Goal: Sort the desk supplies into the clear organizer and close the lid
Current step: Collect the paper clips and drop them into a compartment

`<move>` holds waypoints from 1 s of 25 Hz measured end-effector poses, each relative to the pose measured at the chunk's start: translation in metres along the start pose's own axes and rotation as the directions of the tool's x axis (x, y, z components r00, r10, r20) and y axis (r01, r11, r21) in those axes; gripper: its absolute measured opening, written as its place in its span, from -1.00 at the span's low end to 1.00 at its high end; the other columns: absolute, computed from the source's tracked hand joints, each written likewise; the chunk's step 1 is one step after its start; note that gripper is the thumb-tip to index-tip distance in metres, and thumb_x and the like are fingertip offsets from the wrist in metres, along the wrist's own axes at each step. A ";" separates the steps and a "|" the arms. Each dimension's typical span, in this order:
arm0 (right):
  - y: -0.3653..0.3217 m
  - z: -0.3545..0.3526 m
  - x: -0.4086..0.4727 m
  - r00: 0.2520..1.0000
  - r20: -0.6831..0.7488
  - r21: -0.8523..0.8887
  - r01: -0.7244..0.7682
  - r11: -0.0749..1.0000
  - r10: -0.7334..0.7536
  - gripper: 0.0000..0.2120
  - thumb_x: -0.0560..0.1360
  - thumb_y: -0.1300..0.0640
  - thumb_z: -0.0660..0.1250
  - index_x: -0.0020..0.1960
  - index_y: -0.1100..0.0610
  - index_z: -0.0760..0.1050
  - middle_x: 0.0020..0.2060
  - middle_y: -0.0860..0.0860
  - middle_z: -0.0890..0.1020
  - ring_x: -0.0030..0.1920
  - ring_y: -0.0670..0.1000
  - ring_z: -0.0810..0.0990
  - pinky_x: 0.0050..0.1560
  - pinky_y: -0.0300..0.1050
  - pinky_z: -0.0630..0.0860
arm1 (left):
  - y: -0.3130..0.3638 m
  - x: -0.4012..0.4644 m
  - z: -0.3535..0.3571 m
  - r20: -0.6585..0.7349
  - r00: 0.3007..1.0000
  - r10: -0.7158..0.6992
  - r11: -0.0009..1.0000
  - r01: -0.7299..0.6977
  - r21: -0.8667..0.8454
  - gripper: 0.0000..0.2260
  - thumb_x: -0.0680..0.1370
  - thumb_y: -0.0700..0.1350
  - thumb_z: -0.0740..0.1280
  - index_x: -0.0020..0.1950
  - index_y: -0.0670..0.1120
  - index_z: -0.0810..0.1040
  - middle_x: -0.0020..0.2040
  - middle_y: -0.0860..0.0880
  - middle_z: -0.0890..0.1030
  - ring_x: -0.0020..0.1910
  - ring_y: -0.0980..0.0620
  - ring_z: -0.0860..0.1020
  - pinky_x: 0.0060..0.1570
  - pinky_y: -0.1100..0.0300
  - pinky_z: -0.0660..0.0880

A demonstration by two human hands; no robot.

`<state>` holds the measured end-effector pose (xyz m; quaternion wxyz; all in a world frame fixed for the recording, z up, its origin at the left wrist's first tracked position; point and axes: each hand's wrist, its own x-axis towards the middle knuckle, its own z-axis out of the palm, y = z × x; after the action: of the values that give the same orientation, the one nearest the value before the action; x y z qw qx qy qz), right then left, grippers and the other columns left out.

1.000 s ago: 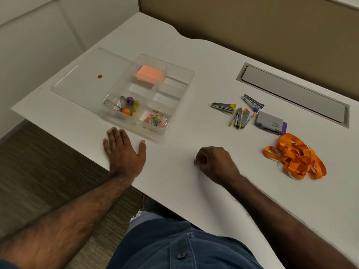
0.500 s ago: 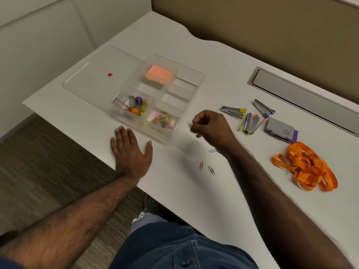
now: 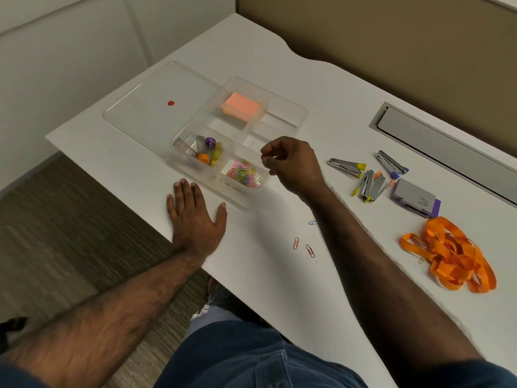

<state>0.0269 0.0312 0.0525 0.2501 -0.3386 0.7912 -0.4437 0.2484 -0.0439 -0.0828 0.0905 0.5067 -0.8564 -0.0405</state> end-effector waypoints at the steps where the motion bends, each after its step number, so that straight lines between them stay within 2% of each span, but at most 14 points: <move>1: 0.005 -0.005 -0.004 1.000 -0.019 0.011 -0.006 1.000 0.006 -0.90 0.48 0.22 0.48 -0.05 0.06 0.69 -0.19 -0.06 0.74 -0.22 0.03 0.73 -0.07 0.07 0.70 | 0.000 0.000 0.000 0.002 1.000 -0.001 1.000 0.001 0.000 -0.20 0.63 0.32 0.04 0.63 -0.29 0.18 0.66 -0.29 0.14 0.68 -0.20 0.04 0.63 -0.22 0.02; 4: 0.030 -0.024 -0.024 0.998 -0.068 -0.085 -0.008 0.996 0.003 -0.88 0.49 0.18 0.46 -0.05 -0.02 0.70 -0.21 -0.12 0.73 -0.23 -0.06 0.71 -0.05 -0.02 0.68 | 0.000 0.000 -0.003 0.014 1.000 -0.003 1.000 0.003 0.004 -0.20 0.63 0.32 0.03 0.63 -0.29 0.16 0.66 -0.29 0.13 0.68 -0.20 0.04 0.62 -0.22 0.02; 7: 0.066 -0.040 -0.054 0.997 -0.071 -0.329 -0.009 0.944 -0.016 -0.81 0.51 0.21 0.41 0.05 -0.01 0.71 -0.05 -0.10 0.73 -0.05 -0.07 0.69 0.08 -0.06 0.63 | 0.001 -0.001 -0.005 0.022 1.000 -0.004 1.000 0.004 -0.005 -0.19 0.63 0.32 0.02 0.64 -0.29 0.15 0.66 -0.29 0.12 0.68 -0.20 0.03 0.63 -0.22 0.01; 11: 0.107 -0.050 -0.102 0.994 0.107 -0.602 0.085 0.794 -0.025 -0.74 0.60 0.21 0.32 0.25 0.14 0.64 0.28 0.09 0.61 0.28 0.18 0.56 0.29 0.03 0.51 | 0.001 -0.001 -0.007 0.028 1.000 -0.001 1.000 0.001 -0.018 -0.19 0.63 0.30 0.02 0.64 -0.30 0.14 0.66 -0.30 0.12 0.68 -0.20 0.03 0.63 -0.22 -0.01; 13: 0.117 -0.047 -0.126 0.984 0.180 -0.649 0.129 0.750 -0.014 -0.71 0.64 0.15 0.28 0.33 0.13 0.57 0.43 0.11 0.50 0.41 0.19 0.45 0.37 0.02 0.45 | 0.002 -0.002 -0.008 0.027 1.000 -0.001 1.000 0.002 -0.022 -0.20 0.62 0.29 0.03 0.63 -0.31 0.14 0.66 -0.30 0.12 0.68 -0.21 0.03 0.63 -0.22 -0.01; 15: 0.122 -0.041 -0.149 0.983 0.182 -0.666 0.140 0.733 -0.023 -0.68 0.65 0.11 0.28 0.38 0.12 0.53 0.49 0.11 0.44 0.46 0.17 0.39 0.41 0.02 0.43 | 0.001 -0.002 -0.008 0.030 1.000 -0.001 1.000 0.001 -0.014 -0.20 0.62 0.30 0.02 0.64 -0.31 0.14 0.66 -0.30 0.12 0.68 -0.21 0.03 0.63 -0.21 -0.01; 19: 0.118 -0.027 -0.180 0.990 0.134 -0.690 0.118 0.714 -0.034 -0.73 0.63 0.15 0.28 0.31 0.12 0.56 0.43 0.05 0.48 0.39 0.12 0.44 0.23 0.00 0.56 | 0.002 -0.002 -0.009 0.028 1.000 0.004 1.000 -0.004 -0.022 -0.19 0.62 0.30 0.02 0.63 -0.31 0.14 0.66 -0.31 0.12 0.68 -0.22 0.04 0.63 -0.21 -0.01; 23: 0.117 -0.025 -0.184 0.996 0.081 -0.680 0.071 0.730 -0.021 -0.81 0.61 0.25 0.29 0.10 0.14 0.68 0.10 0.00 0.61 0.09 0.11 0.54 0.00 -0.02 0.56 | 0.001 -0.002 -0.008 0.035 0.999 0.001 1.000 0.000 -0.009 -0.18 0.62 0.31 0.00 0.64 -0.30 0.13 0.66 -0.30 0.12 0.68 -0.21 0.03 0.63 -0.21 0.00; 25: 0.114 -0.028 -0.178 0.998 0.063 -0.660 0.025 0.751 0.022 -0.80 0.60 0.25 0.30 0.06 0.10 0.70 -0.01 -0.02 0.62 0.03 0.11 0.56 -0.05 -0.08 0.49 | 0.001 -0.002 -0.008 0.037 0.999 -0.002 1.000 0.003 -0.011 -0.18 0.62 0.32 -0.01 0.64 -0.30 0.13 0.67 -0.30 0.11 0.68 -0.21 0.03 0.63 -0.21 0.00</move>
<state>0.0865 0.2246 -0.0166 0.1404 -0.4202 0.8878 -0.1243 0.2496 -0.0415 -0.0747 0.0775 0.5065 -0.8570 -0.0548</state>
